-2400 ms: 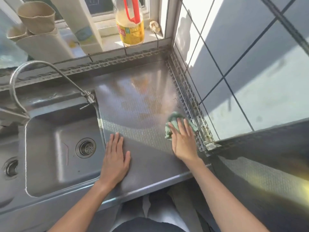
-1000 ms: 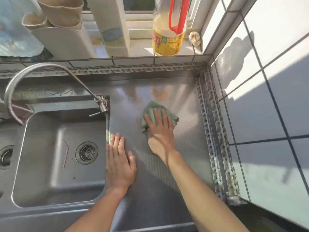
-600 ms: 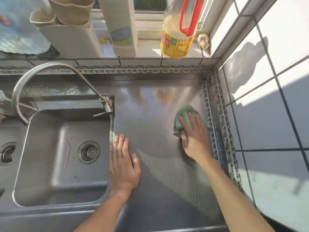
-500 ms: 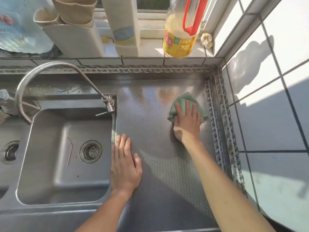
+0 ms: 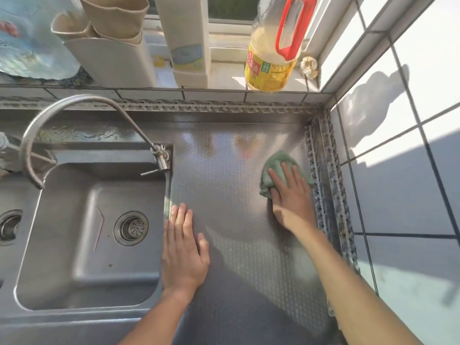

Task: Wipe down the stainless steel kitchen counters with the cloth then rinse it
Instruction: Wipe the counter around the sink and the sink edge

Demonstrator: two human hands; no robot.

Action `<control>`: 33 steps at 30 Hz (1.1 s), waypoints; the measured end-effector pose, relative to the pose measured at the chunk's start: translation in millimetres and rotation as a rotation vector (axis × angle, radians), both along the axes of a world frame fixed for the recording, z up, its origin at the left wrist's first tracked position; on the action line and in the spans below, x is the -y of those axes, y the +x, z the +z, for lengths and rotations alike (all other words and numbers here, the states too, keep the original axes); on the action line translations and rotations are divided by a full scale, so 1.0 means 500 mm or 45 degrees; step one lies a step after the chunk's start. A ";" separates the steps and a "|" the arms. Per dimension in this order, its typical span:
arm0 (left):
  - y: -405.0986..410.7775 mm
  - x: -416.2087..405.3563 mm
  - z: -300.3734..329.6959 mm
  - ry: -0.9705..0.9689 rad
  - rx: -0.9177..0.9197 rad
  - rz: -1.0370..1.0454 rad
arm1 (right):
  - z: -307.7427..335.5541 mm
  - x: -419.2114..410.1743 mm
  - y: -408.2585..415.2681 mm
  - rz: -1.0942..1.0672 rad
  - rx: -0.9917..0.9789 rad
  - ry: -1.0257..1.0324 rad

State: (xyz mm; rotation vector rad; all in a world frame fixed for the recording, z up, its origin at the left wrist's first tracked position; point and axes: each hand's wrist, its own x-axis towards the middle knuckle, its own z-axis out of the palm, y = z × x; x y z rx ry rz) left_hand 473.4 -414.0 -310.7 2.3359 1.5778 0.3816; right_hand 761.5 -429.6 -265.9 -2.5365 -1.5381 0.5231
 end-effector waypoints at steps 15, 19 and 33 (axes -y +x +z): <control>-0.001 0.000 0.006 -0.008 0.000 0.002 | -0.006 -0.044 -0.142 0.546 -0.074 0.105; 0.001 0.001 0.014 -0.036 -0.008 0.003 | 0.002 -0.101 -0.035 0.134 -0.001 0.042; 0.006 0.001 0.012 -0.021 0.002 0.013 | -0.025 -0.170 -0.176 0.642 -0.029 0.165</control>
